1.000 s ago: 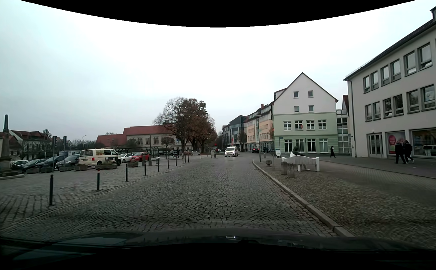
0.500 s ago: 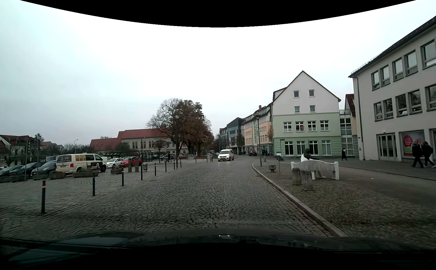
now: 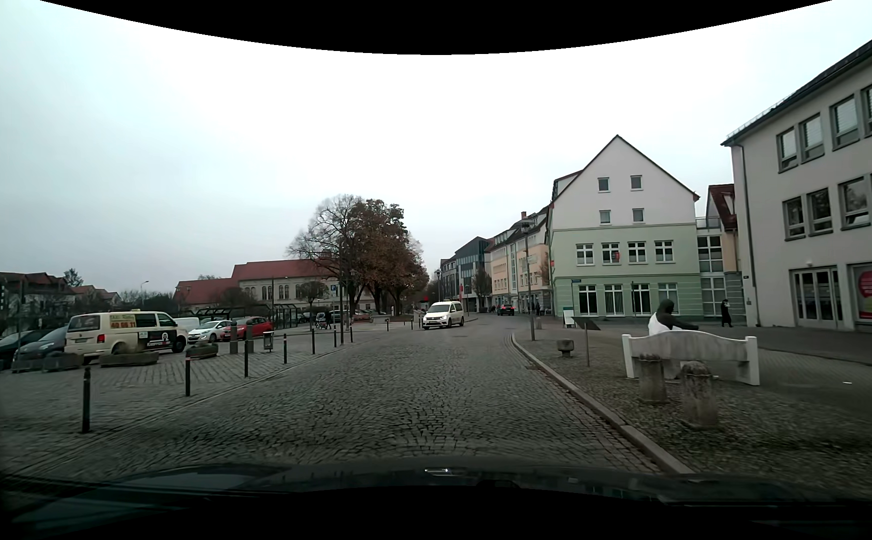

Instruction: Follow the waypoints while adhering to traffic rules and regulations

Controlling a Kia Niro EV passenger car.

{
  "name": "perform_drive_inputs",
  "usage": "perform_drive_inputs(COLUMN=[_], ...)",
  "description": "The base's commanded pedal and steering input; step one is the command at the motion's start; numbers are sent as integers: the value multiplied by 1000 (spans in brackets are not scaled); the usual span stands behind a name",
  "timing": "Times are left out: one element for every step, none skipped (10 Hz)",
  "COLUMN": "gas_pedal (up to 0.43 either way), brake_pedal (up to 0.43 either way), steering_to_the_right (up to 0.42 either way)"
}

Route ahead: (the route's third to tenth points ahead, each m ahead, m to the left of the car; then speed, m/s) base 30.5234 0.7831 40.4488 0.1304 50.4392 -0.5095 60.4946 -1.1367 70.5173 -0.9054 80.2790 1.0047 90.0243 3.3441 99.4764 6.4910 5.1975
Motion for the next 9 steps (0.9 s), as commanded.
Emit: perform_drive_inputs(gas_pedal=[98,98,87,87,87,87,87,87,87], brake_pedal=[0,0,0,0,0,0,0,0,0], steering_to_the_right=[0,6,7,5,1,-4,-6,-10,-12])
